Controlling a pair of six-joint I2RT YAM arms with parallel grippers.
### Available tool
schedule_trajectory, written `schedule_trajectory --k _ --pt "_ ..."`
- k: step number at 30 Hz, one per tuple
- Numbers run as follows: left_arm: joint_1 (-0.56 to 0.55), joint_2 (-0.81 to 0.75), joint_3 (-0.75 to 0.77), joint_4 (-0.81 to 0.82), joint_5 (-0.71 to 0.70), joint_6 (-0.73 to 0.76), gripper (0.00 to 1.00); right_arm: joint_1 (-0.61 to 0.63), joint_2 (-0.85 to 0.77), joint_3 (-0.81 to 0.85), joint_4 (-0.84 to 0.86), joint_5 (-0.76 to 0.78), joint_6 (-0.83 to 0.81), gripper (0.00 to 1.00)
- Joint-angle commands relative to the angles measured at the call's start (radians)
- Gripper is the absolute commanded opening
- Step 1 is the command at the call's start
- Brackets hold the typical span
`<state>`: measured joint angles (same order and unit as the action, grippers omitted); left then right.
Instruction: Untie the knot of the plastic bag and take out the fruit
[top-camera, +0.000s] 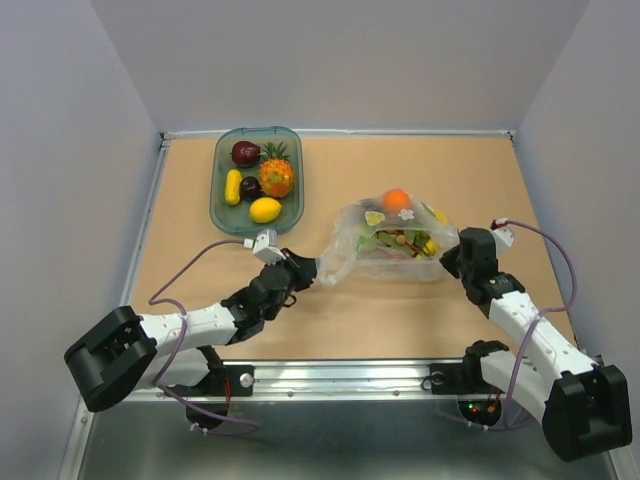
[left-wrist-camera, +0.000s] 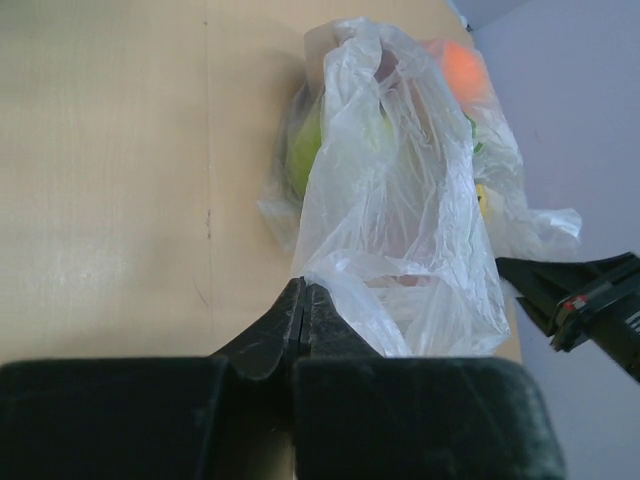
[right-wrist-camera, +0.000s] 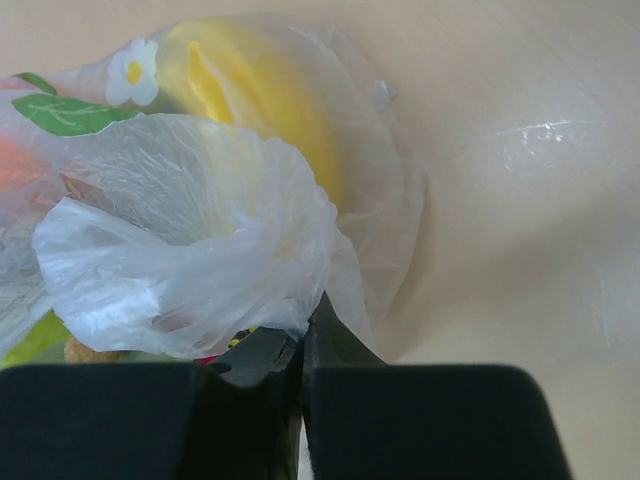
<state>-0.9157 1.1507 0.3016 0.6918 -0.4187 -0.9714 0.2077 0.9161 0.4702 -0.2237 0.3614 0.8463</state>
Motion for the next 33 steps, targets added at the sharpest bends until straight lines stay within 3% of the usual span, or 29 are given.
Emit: schedule_trajectory --k 1,2,5,8,13,16,22,28,33 --pt "0.032 -0.063 0.045 -0.060 -0.046 0.181 0.24 -0.039 0.024 0.002 0.067 -0.001 -0.116 0.00" --pt "0.032 -0.086 0.077 -0.061 -0.016 0.257 0.47 -0.037 0.030 0.010 0.070 -0.036 -0.137 0.00" --pt "0.032 -0.127 0.165 -0.118 0.011 0.357 0.79 -0.036 0.035 0.041 0.080 -0.082 -0.205 0.00" --pt "0.032 -0.129 0.286 -0.227 0.038 0.499 0.91 -0.037 0.024 0.070 0.083 -0.104 -0.243 0.00" --pt "0.031 -0.062 0.511 -0.508 0.103 0.664 0.96 -0.034 0.017 0.108 0.081 -0.162 -0.303 0.00" --pt "0.031 -0.031 0.657 -0.621 0.057 0.712 0.99 -0.033 0.017 0.114 0.081 -0.173 -0.326 0.00" --pt "0.021 0.026 0.813 -0.689 0.116 0.839 0.99 -0.018 0.013 0.111 0.081 -0.176 -0.343 0.01" --pt "-0.037 0.340 1.127 -0.895 0.104 0.962 0.99 0.001 0.024 0.125 0.081 -0.165 -0.355 0.00" --pt "-0.061 0.503 1.297 -0.966 0.100 0.996 0.99 0.022 0.024 0.116 0.081 -0.156 -0.362 0.00"
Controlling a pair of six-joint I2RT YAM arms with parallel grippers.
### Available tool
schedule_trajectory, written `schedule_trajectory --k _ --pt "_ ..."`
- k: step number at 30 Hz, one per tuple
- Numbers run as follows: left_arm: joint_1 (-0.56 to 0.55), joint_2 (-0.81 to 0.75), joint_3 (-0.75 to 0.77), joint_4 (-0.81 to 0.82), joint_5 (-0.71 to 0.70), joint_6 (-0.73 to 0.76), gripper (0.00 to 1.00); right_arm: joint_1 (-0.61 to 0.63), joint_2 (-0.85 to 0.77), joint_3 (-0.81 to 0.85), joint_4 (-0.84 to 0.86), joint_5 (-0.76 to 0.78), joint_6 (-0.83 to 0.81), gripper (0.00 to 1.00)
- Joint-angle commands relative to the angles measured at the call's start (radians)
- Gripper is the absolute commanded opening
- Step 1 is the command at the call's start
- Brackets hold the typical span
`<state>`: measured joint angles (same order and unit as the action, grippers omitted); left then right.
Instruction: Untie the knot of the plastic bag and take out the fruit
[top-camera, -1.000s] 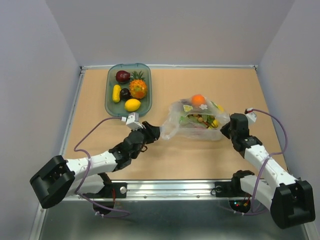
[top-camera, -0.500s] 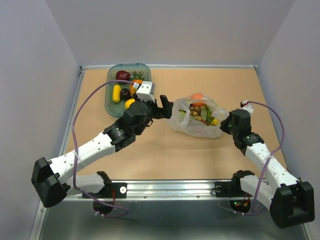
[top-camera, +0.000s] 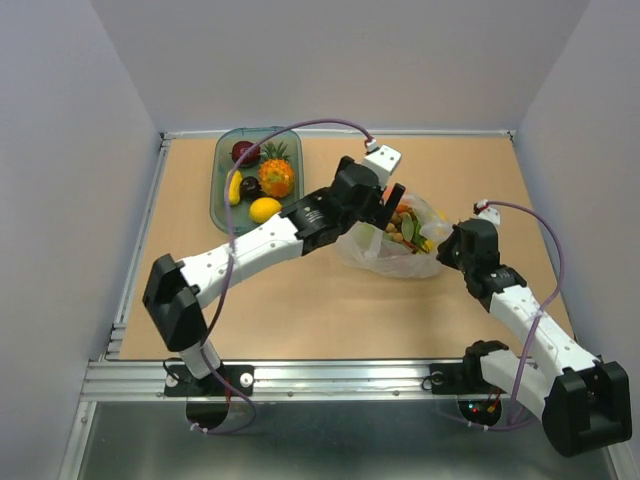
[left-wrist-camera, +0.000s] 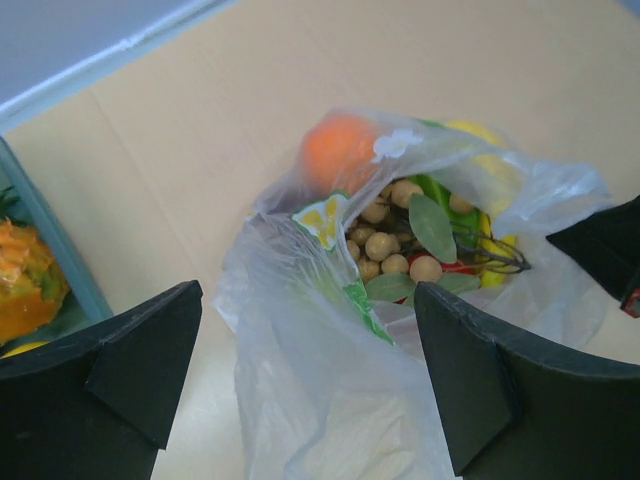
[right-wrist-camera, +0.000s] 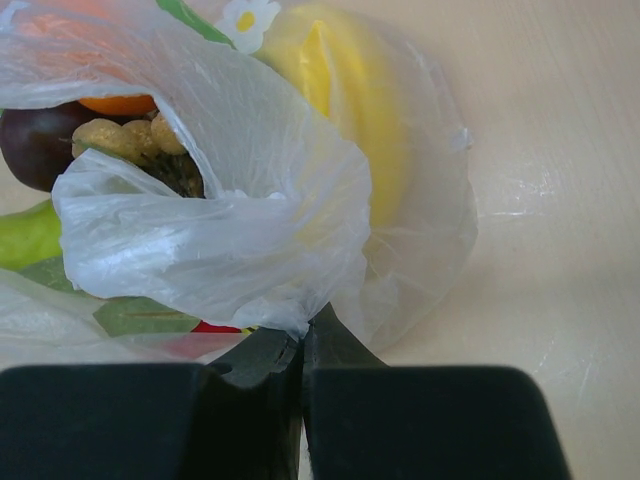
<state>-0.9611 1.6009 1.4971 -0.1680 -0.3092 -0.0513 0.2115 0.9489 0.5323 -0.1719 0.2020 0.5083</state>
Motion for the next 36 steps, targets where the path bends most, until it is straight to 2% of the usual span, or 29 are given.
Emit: schedule_trajectory --k 1,8,13,16,19,22,30,36 --pt "-0.022 0.077 0.124 -0.122 -0.016 0.090 0.99 0.020 -0.006 0.054 0.029 -0.001 -0.024 0.00" --pt "-0.056 0.292 0.268 -0.183 -0.129 0.130 0.99 0.026 -0.015 0.049 0.029 -0.018 -0.027 0.01" --pt "-0.057 0.381 0.284 -0.185 -0.237 0.136 0.99 0.028 -0.012 0.052 0.029 -0.044 -0.027 0.01" --pt "-0.047 0.438 0.272 -0.185 -0.385 0.123 0.98 0.029 -0.022 0.049 0.029 -0.042 -0.025 0.00" --pt "0.021 0.467 0.241 -0.171 -0.453 0.056 0.95 0.029 -0.042 0.041 0.031 -0.035 -0.024 0.00" --pt "0.096 0.453 0.186 -0.136 -0.455 -0.016 0.92 0.028 -0.064 0.032 0.028 0.016 -0.010 0.00" --pt "0.315 0.209 -0.066 0.065 -0.188 -0.176 0.79 0.028 -0.156 0.002 -0.012 0.259 0.053 0.01" --pt "0.358 0.163 -0.150 0.073 -0.157 -0.217 0.77 0.028 -0.145 -0.006 -0.046 0.372 0.098 0.00"
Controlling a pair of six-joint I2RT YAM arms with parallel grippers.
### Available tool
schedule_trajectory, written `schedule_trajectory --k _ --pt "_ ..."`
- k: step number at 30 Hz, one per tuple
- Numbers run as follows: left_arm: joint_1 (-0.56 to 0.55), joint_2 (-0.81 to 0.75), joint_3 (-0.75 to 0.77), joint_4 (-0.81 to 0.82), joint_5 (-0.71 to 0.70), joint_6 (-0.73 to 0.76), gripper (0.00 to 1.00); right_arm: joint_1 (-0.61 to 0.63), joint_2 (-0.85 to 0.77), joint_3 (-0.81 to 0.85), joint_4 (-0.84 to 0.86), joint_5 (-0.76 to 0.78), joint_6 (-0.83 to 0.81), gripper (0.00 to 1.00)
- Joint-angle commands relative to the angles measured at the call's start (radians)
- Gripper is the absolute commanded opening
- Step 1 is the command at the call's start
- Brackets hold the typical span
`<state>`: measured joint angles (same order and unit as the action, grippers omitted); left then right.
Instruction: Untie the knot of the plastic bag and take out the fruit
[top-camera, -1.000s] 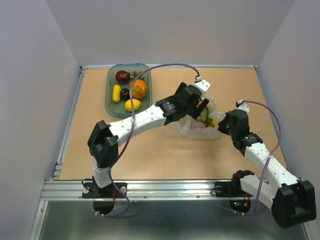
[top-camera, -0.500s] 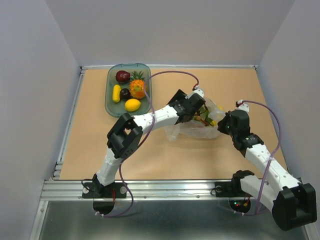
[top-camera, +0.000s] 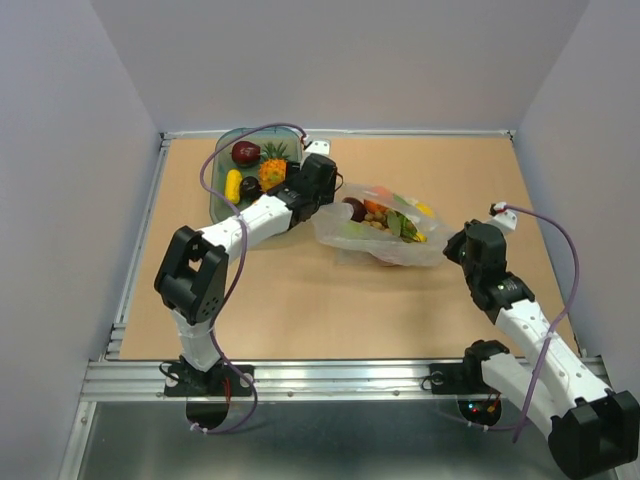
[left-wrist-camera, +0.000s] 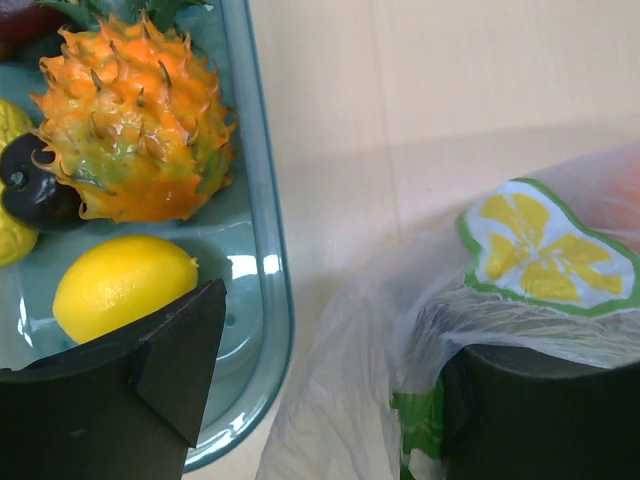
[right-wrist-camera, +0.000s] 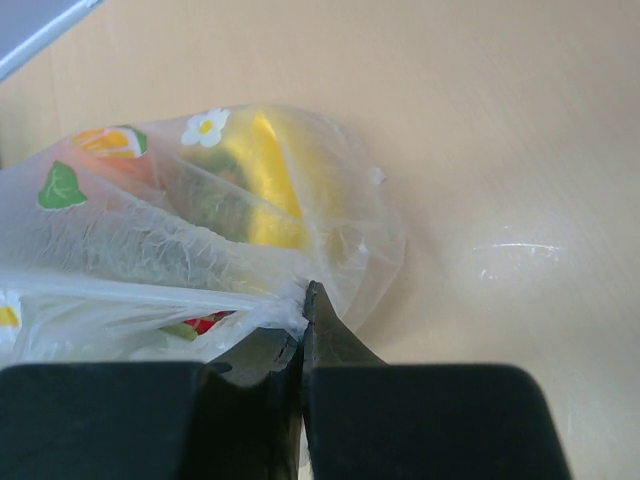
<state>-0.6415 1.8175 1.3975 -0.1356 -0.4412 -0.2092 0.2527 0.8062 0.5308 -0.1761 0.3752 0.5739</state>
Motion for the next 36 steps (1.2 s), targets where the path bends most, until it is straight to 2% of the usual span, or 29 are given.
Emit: schedule_trajectory --k 1,3,5,6,9,10,12,13,17,22,25,26,27,32,36 --pt "0.045 -0.069 -0.072 0.060 0.002 -0.077 0.76 -0.013 0.016 0.001 -0.048 0.195 0.034 0.00" --pt "0.045 -0.083 -0.087 0.079 0.042 -0.090 0.76 -0.013 0.028 0.020 -0.051 0.154 0.003 0.01" --pt "0.036 -0.099 -0.101 0.106 0.125 -0.108 0.76 -0.013 0.040 0.037 -0.046 0.105 -0.043 0.08" --pt "0.031 -0.106 -0.109 0.117 0.145 -0.111 0.77 -0.013 0.047 0.060 -0.043 0.059 -0.057 0.18" --pt "0.009 -0.144 -0.146 0.171 0.191 -0.111 0.82 -0.012 0.074 0.112 -0.045 -0.010 -0.107 0.36" --pt "0.008 -0.158 -0.152 0.180 0.200 -0.110 0.84 -0.010 0.079 0.130 -0.046 -0.074 -0.118 0.51" --pt "0.005 -0.194 -0.163 0.192 0.214 -0.095 0.89 -0.010 0.100 0.164 -0.071 -0.140 -0.149 0.65" --pt "-0.003 -0.208 -0.166 0.191 0.216 -0.090 0.90 -0.010 0.108 0.207 -0.092 -0.198 -0.158 0.76" --pt "-0.020 -0.309 -0.193 0.205 0.245 -0.079 0.96 -0.004 0.122 0.302 -0.149 -0.291 -0.222 0.96" --pt "-0.064 -0.400 -0.224 0.215 0.269 -0.078 0.96 0.000 0.120 0.405 -0.195 -0.369 -0.264 1.00" --pt "-0.124 -0.466 -0.230 0.212 0.224 -0.013 0.96 0.000 0.123 0.463 -0.220 -0.389 -0.272 1.00" --pt "-0.147 -0.477 -0.229 0.212 0.211 0.055 0.96 0.002 0.125 0.472 -0.223 -0.381 -0.281 1.00" --pt "-0.208 -0.489 -0.218 0.212 0.190 0.095 0.96 0.000 0.131 0.491 -0.224 -0.381 -0.287 1.00" --pt "-0.331 -0.430 -0.206 0.264 0.235 0.291 0.96 0.002 0.236 0.578 -0.260 -0.322 -0.325 1.00" --pt "-0.359 -0.324 -0.193 0.309 0.282 0.396 0.96 0.002 0.315 0.630 -0.269 -0.213 -0.327 1.00"
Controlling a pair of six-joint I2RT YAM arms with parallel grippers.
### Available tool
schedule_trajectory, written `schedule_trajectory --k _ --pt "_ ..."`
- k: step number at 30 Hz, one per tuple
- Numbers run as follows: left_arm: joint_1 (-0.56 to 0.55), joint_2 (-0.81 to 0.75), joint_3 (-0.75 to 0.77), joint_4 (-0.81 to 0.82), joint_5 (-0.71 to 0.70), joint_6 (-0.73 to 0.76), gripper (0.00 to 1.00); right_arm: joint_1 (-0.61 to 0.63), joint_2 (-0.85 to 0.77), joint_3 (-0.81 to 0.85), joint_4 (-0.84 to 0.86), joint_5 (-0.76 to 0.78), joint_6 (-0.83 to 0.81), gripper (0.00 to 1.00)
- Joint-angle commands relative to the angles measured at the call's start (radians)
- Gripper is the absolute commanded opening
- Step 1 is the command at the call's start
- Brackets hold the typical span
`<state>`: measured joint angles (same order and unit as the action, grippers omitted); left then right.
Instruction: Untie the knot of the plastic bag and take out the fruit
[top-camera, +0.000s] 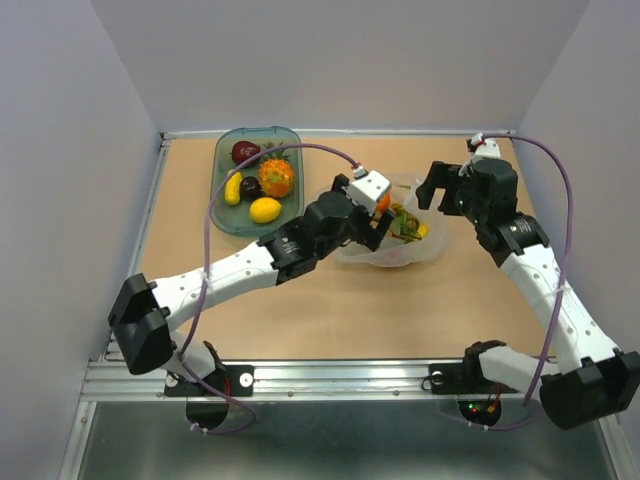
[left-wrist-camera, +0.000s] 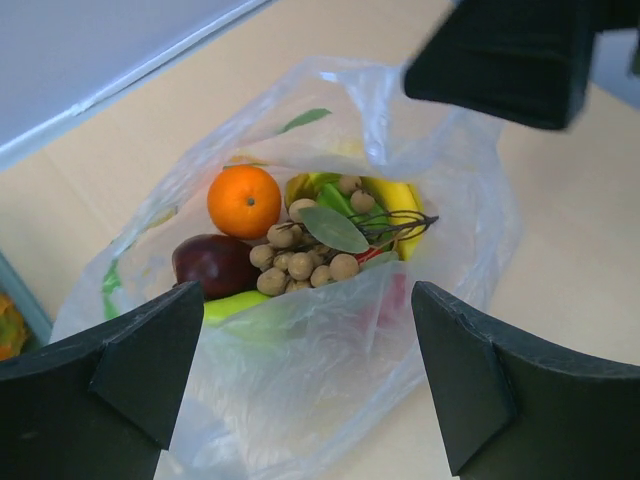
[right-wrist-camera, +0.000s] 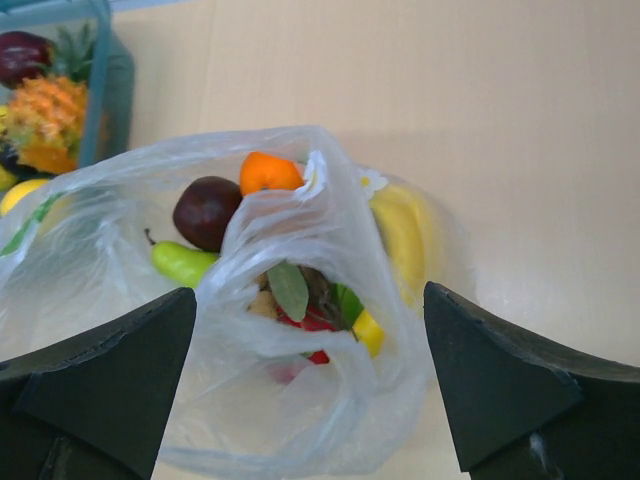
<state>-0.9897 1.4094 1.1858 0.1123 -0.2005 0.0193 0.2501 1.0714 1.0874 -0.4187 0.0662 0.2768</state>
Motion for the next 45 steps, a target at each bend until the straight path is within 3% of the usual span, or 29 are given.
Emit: schedule_trajectory --k 1,8,10,12,13,15,16,18,20,21,24,30,32,33,35,36,37,40,45 --pt "-0.016 0.109 0.018 0.078 0.047 0.177 0.96 0.005 0.097 0.084 -0.026 0.131 -0.030 1.00" --pt "-0.061 0.278 -0.014 0.122 0.064 0.186 0.95 0.005 0.240 0.060 0.012 0.144 0.036 0.97" --pt "-0.075 0.302 -0.041 0.127 0.065 0.166 0.94 0.005 0.263 0.046 0.030 0.136 0.041 0.90" --pt "-0.089 0.325 -0.081 0.136 0.079 0.121 0.89 0.005 0.291 0.014 0.069 0.145 0.051 0.79" --pt "-0.093 0.332 -0.100 0.148 0.090 0.107 0.87 0.005 0.298 0.005 0.093 0.165 0.058 0.64" --pt "-0.107 0.339 -0.159 0.158 0.114 0.055 0.78 0.003 0.329 -0.014 0.113 0.194 0.065 0.47" --pt "-0.112 0.341 -0.181 0.164 0.119 0.039 0.75 0.003 0.338 -0.024 0.126 0.233 0.067 0.31" --pt "-0.121 0.338 -0.253 0.185 0.134 -0.013 0.65 0.002 0.369 -0.030 0.135 0.323 0.082 0.14" --pt "-0.122 0.335 -0.300 0.207 0.142 -0.054 0.56 -0.005 0.384 -0.030 0.146 0.383 0.113 0.04" --pt "-0.124 0.333 -0.337 0.210 0.148 -0.083 0.41 -0.011 0.389 -0.030 0.152 0.408 0.122 0.01" --pt "-0.125 0.324 -0.402 0.219 0.150 -0.116 0.28 -0.046 0.401 -0.026 0.175 0.455 0.163 0.01" --pt "-0.124 0.303 -0.445 0.224 0.087 -0.162 0.24 -0.078 0.384 -0.024 0.196 0.431 0.180 0.03" --pt "-0.125 0.287 -0.437 0.224 0.073 -0.170 0.24 -0.078 0.358 -0.032 0.196 0.335 0.161 0.21" --pt "-0.124 0.266 -0.428 0.228 0.066 -0.180 0.24 -0.077 0.323 -0.049 0.199 0.305 0.142 0.37" --pt "-0.125 0.229 -0.419 0.250 0.059 -0.193 0.26 -0.074 0.282 -0.072 0.196 0.230 0.125 0.54" --pt "-0.124 0.217 -0.407 0.262 0.058 -0.203 0.28 -0.065 0.227 -0.098 0.196 0.196 0.124 0.72" --pt "-0.125 0.208 -0.400 0.265 0.058 -0.205 0.29 -0.061 0.201 -0.113 0.196 0.184 0.122 0.80" --pt "-0.124 0.183 -0.373 0.276 0.047 -0.214 0.37 -0.052 0.093 -0.167 0.183 0.127 0.131 0.99" --pt "-0.125 0.187 -0.335 0.299 0.049 -0.211 0.40 -0.040 0.018 -0.236 0.149 0.070 0.162 1.00"
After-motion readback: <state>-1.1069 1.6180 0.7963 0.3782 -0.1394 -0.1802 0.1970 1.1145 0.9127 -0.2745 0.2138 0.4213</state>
